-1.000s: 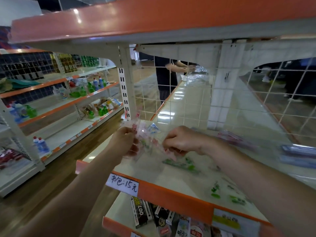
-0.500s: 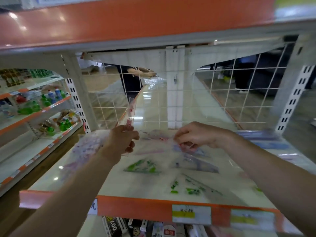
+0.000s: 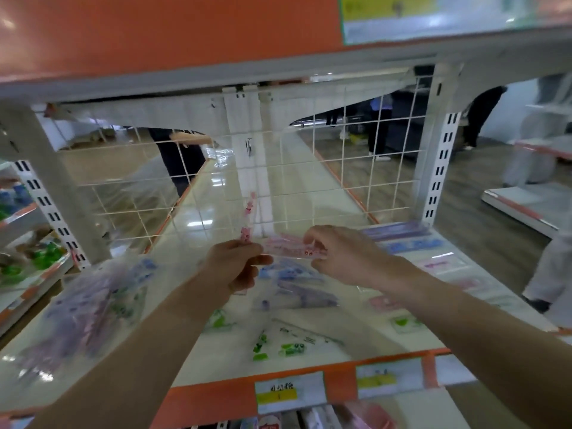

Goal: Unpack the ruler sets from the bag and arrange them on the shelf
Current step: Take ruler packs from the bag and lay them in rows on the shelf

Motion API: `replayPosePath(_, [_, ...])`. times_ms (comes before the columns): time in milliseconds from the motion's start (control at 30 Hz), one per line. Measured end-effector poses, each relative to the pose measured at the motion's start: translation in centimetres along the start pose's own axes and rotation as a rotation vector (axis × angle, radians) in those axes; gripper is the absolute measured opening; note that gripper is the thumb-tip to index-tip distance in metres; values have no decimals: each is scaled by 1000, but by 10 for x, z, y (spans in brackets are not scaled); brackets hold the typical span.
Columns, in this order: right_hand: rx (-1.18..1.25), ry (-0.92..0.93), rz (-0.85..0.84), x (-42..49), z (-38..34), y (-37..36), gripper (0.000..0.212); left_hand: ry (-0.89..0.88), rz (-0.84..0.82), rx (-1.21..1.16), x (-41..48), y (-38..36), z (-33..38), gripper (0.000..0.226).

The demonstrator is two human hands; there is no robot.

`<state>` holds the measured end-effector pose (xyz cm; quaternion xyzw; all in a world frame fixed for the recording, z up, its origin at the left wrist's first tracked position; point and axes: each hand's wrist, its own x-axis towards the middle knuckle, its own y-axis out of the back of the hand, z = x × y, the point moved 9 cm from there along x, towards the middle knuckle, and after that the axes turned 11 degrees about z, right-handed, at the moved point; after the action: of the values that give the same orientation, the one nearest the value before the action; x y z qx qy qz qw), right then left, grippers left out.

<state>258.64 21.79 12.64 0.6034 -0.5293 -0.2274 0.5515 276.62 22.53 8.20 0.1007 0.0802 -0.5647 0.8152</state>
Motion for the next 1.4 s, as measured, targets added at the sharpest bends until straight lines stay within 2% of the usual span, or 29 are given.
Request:
replayPosePath(67, [-102, 54, 44, -4, 4, 3, 37, 6, -24, 21, -1, -15, -1, 9])
replayPosePath(167, [-141, 31, 6, -9, 25, 7, 34, 1, -66, 76, -5, -36, -2, 6])
replayPosePath(267, [-126, -16, -36, -16, 50, 19, 19, -51, -94, 192, -10, -53, 2, 11])
replayPosePath(367, [-160, -44, -99, -24, 73, 25, 29, -120, -128, 275, -17, -69, 10, 15])
replayPosePath(467, [-165, -84, -163, -34, 91, 29, 26, -162, -148, 318, -23, -80, 15, 17])
replayPosePath(533, [-199, -102, -230, -44, 99, 31, 35, -173, -160, 332, -25, -85, 16, 18])
replayPosePath(767, [-223, -171, -361, -69, 117, 32, 39, -167, -214, 391, -32, -92, 13, 18])
replayPosePath(1067, [-278, -202, -387, -84, 127, 27, 39, -188, -262, 430, -41, -97, 12, 15])
replayPosePath(1167, [-269, -156, -280, -76, 120, 35, 38, -227, -293, 468, -48, -100, 14, 12])
replayPosePath(1333, [-128, 15, 149, -54, 72, 71, 33, -255, -380, 531, -54, -111, 11, 8])
replayPosePath(1400, [-132, 115, 183, -53, 50, 74, 37, -245, -429, 546, -59, -116, 8, 9])
